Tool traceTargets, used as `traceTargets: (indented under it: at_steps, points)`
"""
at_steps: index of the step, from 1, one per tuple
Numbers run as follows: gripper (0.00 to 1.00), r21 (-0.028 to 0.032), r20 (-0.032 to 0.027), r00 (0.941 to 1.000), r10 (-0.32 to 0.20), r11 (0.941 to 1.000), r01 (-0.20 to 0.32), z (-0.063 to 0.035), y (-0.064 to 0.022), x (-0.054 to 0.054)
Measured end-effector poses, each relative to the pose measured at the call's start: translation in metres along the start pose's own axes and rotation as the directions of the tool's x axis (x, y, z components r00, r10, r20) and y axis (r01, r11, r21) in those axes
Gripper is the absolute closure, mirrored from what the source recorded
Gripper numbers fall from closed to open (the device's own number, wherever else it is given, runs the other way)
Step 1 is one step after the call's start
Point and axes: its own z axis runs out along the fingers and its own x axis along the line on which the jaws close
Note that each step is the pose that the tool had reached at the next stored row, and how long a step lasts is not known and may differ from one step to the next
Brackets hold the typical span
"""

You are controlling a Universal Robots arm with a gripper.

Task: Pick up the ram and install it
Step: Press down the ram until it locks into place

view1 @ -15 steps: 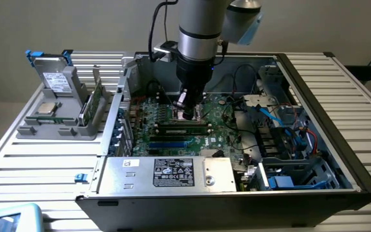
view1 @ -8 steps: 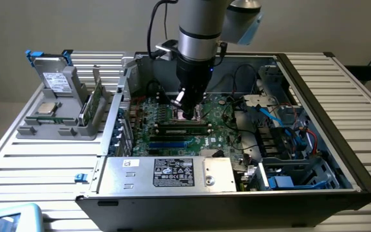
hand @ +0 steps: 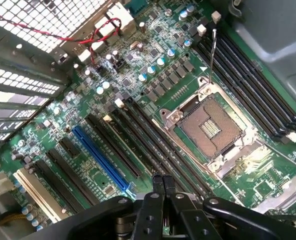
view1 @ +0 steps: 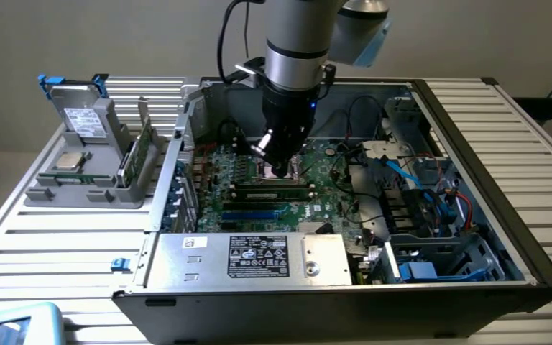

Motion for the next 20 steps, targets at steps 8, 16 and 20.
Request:
traceTargets:
  at_steps: [8,16,20]
  points:
    - [0.89,-0.0056,0.0047,0.9929,0.119,0.9929,-0.119,0.0000,0.0000,0.0000]
    - [0.89,-0.0120,0.0088,0.9712,0.238,0.9712,-0.238,0.0000,0.0000,0.0000]
    - [0.89,-0.0152,0.0106,0.9554,0.295,0.9554,-0.295,0.0000,0.0000,0.0000]
